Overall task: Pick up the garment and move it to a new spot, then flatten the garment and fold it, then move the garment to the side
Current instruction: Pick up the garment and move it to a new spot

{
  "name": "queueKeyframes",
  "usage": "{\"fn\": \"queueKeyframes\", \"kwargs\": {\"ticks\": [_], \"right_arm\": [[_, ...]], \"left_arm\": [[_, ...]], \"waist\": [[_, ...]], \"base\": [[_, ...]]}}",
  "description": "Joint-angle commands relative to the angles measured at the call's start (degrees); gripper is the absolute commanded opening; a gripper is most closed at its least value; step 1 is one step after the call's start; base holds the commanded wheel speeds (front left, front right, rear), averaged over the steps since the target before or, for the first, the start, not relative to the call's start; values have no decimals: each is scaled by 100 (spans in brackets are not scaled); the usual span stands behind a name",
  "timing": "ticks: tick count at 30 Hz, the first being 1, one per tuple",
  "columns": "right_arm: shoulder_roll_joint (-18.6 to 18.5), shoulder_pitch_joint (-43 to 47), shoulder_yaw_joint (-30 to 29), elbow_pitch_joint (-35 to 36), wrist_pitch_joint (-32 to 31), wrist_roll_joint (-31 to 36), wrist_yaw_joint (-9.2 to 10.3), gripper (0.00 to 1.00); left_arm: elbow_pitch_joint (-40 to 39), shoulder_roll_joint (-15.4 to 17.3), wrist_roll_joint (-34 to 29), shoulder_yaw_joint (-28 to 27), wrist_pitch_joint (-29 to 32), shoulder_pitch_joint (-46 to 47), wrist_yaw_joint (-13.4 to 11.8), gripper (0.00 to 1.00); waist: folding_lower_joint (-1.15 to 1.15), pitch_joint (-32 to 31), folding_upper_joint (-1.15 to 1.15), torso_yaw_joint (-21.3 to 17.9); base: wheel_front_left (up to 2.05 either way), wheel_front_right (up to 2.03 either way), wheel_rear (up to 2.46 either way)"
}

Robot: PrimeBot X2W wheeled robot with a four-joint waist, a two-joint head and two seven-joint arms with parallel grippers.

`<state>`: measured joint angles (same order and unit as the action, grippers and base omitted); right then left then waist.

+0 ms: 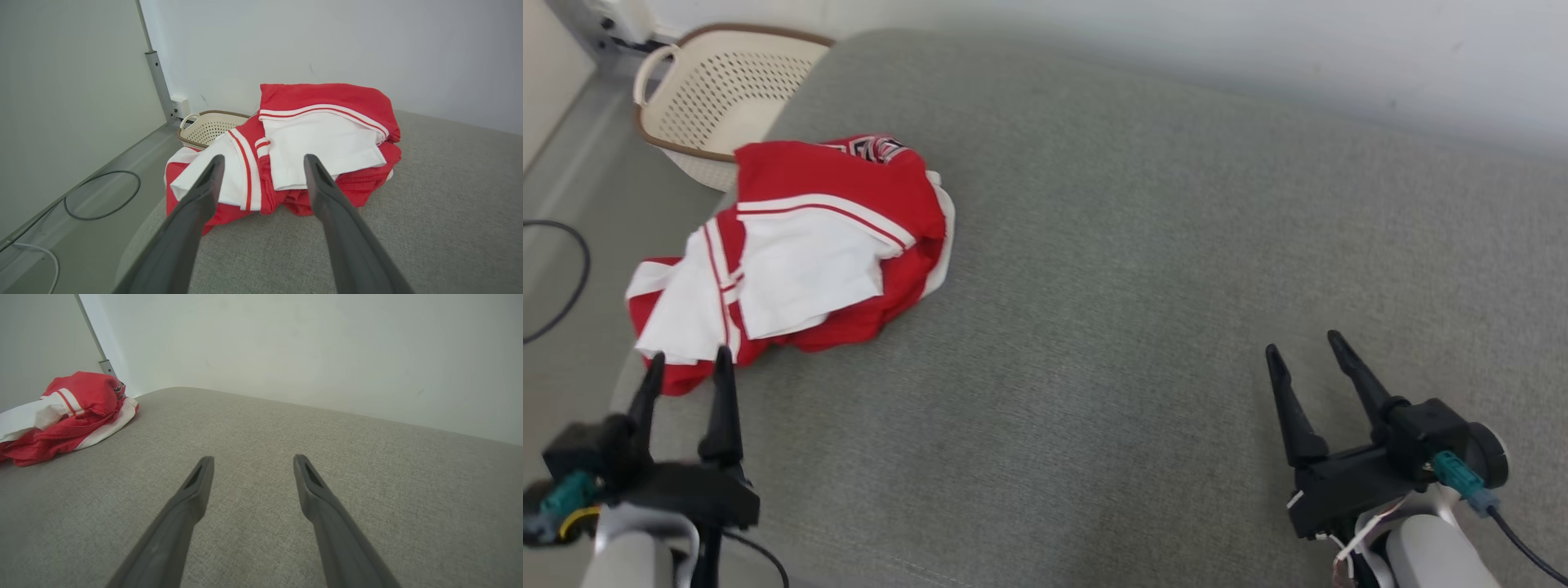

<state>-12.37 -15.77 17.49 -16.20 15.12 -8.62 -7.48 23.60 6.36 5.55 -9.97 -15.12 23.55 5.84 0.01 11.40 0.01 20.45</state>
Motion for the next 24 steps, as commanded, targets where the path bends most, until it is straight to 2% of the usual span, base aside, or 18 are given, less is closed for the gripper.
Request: {"fn": "queueKeyframes", "kwargs": {"ticks": [1,7,15,24], "right_arm": [[-86,-35,-32,36,2,-12,-2,100],[-235,-109,-107,172,2,-21,-2,100],[-210,-254,-54,226,3,-30,-2,100],[-175,-184,-151,204,3,-72,-2,100]], "left_arm": [[146,105,27,42,-8,199,55,100],[776,446,84,200,-8,961,149,100],[1761,889,475,562,-8,1736,160,100],[2466,1083,854,901,-8,2047,163,100]], "waist": [[-1,360,-1,-309],[-1,641,-1,-502],[-1,874,-1,-729],[-1,896,-1,-858]], "base": [[0,0,0],[0,0,0],[0,0,0],[0,0,0]]}}
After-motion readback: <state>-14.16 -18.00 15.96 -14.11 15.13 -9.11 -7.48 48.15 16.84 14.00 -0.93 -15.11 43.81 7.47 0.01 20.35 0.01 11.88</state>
